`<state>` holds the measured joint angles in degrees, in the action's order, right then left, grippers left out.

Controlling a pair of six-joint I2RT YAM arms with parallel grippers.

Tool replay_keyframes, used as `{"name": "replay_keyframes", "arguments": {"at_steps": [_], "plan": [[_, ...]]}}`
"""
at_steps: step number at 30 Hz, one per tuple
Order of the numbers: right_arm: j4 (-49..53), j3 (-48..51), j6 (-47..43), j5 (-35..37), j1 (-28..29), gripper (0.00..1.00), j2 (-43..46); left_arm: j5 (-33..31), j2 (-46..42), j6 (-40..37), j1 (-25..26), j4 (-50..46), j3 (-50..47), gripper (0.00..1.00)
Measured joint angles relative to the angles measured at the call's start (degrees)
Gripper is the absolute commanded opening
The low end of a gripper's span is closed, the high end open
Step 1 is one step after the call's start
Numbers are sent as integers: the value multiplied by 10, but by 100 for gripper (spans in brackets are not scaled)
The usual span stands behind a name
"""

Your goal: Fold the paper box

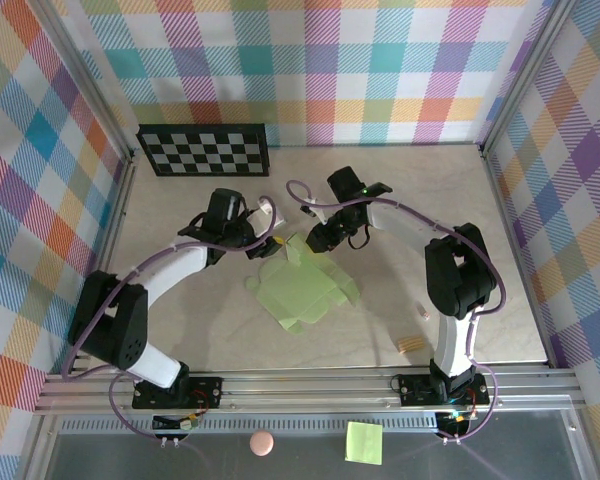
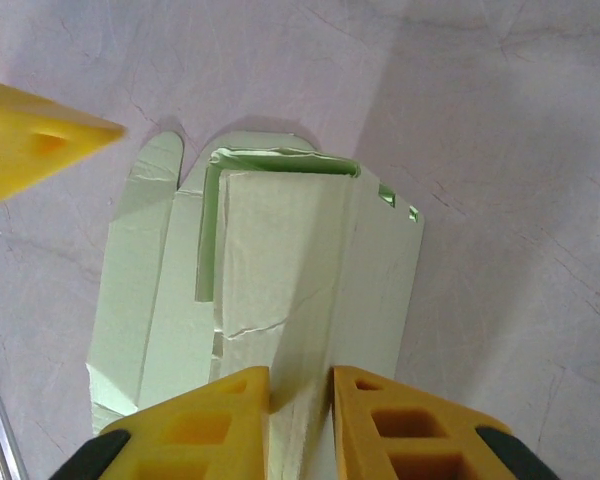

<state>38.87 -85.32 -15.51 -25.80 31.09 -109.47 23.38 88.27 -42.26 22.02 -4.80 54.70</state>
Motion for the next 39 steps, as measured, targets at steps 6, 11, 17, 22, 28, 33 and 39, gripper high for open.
{"name": "replay_keyframes", "arguments": {"at_steps": [6, 11, 17, 22, 28, 33, 39], "plan": [[2, -7, 0, -7, 0, 23, -6, 36, 71, -33, 0, -11, 4, 58], [3, -8, 0, -11, 0, 23, -7, 73, 114, -40, 1, -9, 28, 57], [3, -8, 0, -15, 0, 23, -9, 76, 127, -51, 10, -11, 44, 49], [3, -10, 0, -17, -5, 23, -11, 73, 139, -63, 20, -14, 58, 40], [5, -10, 0, -26, -9, 26, -11, 54, 144, -70, 30, -17, 66, 25], [11, -9, 0, -35, -15, 29, -11, 42, 144, -69, 40, -17, 68, 20], [24, -5, 0, -45, -25, 27, -11, 3, 145, -48, 62, 4, 69, 11]]}}
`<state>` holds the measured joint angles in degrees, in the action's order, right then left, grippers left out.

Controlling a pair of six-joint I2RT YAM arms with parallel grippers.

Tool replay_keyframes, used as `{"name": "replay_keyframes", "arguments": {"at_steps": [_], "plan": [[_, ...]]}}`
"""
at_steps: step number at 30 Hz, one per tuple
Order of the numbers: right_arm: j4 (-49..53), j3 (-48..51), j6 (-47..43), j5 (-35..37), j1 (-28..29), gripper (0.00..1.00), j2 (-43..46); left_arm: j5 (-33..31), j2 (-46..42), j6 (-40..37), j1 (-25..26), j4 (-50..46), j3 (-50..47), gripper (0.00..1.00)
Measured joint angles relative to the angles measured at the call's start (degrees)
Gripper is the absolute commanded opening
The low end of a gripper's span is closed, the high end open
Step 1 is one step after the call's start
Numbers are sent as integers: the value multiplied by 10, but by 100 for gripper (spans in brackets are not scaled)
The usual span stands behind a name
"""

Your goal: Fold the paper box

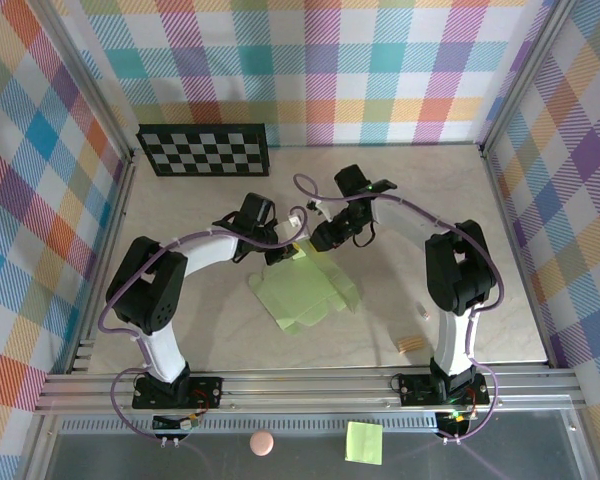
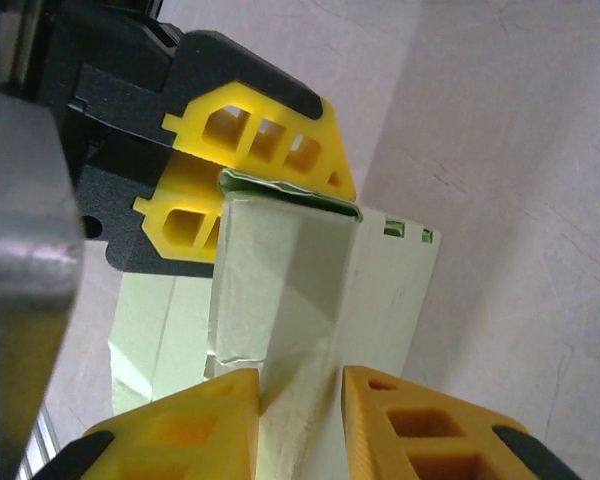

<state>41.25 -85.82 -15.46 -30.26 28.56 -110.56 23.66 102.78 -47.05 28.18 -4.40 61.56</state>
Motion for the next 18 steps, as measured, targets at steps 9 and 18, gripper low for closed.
{"name": "replay_keyframes", "arguments": {"at_steps": [9, 18], "plan": [[-8, 37, 8, -6, -11, 25, 25, -101, -11, 102, 50, 38, -17, 0], [-26, 59, 32, -11, -18, 20, 38, -248, -30, 248, 110, 89, -56, 0]]}}
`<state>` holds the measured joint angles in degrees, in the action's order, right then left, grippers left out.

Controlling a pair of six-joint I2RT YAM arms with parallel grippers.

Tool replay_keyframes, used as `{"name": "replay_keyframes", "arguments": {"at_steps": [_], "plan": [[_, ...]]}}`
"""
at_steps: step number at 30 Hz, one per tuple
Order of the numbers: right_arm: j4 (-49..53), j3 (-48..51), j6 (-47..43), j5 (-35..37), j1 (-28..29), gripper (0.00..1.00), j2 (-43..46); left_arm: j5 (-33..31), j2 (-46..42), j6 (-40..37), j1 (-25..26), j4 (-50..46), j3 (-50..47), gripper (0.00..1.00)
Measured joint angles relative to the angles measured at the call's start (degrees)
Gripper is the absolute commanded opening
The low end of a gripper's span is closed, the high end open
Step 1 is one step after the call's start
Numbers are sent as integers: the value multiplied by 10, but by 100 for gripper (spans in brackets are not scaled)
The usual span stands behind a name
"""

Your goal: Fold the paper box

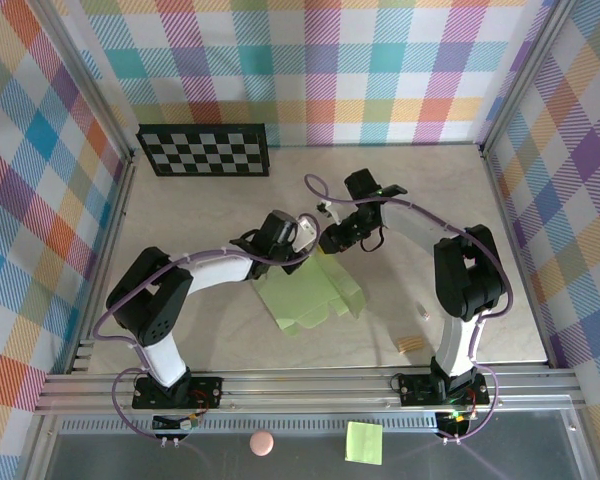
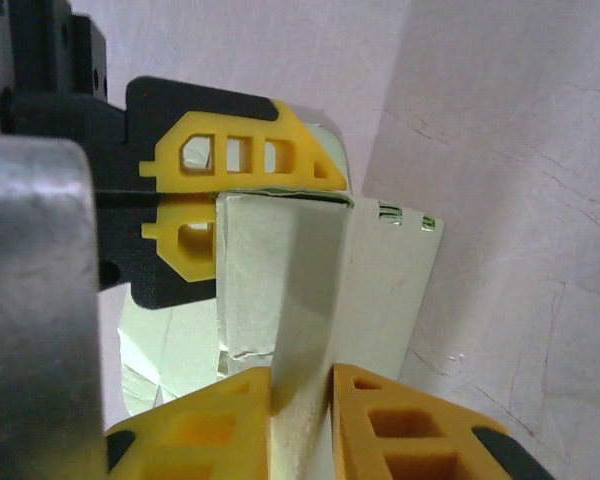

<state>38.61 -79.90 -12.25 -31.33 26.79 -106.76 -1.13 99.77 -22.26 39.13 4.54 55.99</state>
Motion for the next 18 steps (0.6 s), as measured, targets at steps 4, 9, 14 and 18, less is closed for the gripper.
{"name": "replay_keyframes", "arguments": {"at_steps": [4, 9, 14, 18], "plan": [[-14, 6, 11, -4, -6, 20, 2, -69, 6, 50, 23, 12, -1, 0], [-28, 8, 18, 2, -9, 21, 3, -98, 15, 80, 32, 26, 1, 3], [-29, 8, 25, 7, -7, 28, 5, -99, 14, 90, 32, 50, -14, 30], [-17, 8, 26, 11, 7, 33, 10, -91, -7, 98, 28, 61, -60, 50]]}}
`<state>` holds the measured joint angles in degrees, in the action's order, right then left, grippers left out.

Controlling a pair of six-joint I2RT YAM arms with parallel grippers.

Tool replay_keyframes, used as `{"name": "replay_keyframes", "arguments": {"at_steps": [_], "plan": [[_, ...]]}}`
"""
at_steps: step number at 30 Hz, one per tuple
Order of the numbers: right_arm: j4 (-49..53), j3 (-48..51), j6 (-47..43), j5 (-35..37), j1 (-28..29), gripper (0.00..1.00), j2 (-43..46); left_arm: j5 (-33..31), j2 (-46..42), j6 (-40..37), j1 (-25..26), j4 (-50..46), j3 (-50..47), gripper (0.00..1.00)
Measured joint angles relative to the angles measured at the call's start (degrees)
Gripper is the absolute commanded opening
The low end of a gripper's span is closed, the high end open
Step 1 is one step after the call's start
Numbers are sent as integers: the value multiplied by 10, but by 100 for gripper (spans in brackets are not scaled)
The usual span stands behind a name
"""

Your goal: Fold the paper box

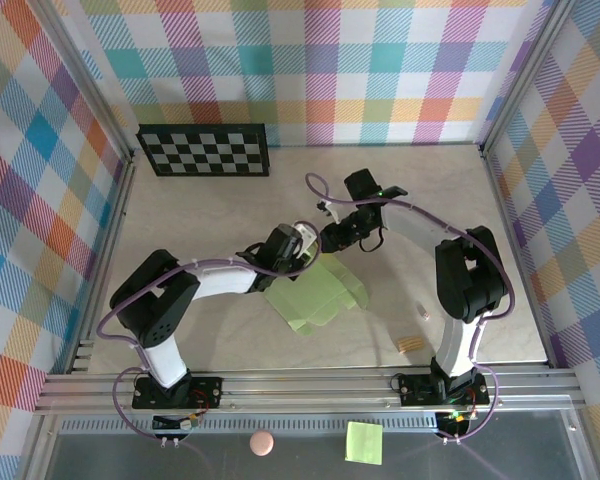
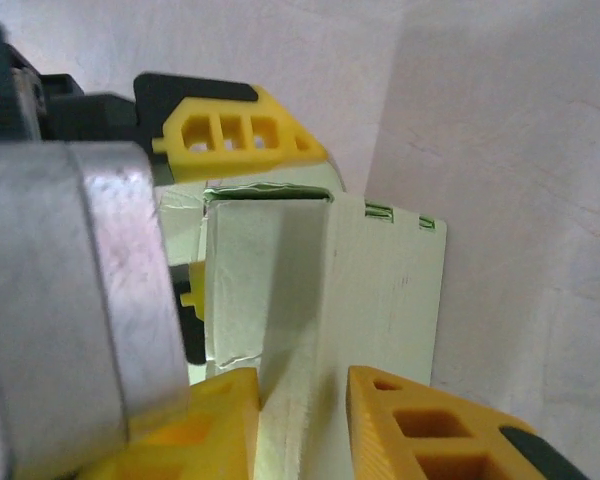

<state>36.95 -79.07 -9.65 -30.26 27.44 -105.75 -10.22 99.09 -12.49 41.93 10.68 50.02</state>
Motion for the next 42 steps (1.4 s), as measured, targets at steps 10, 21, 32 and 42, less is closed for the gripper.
{"name": "replay_keyframes", "arguments": {"at_steps": [10, 21, 32, 42], "plan": [[11, -20, 22, 67, 28, 55, 4, 47, -123, 27, -28, 20, -75, 59], [47, -163, 123, 199, 83, 67, -26, 101, -201, 143, -152, 91, -158, 63], [159, -283, 135, 253, 113, 81, -142, 155, -206, 197, -189, 120, -165, 64], [207, -300, 144, 264, 118, 72, -210, 168, -205, 205, -189, 122, -165, 62]]}}
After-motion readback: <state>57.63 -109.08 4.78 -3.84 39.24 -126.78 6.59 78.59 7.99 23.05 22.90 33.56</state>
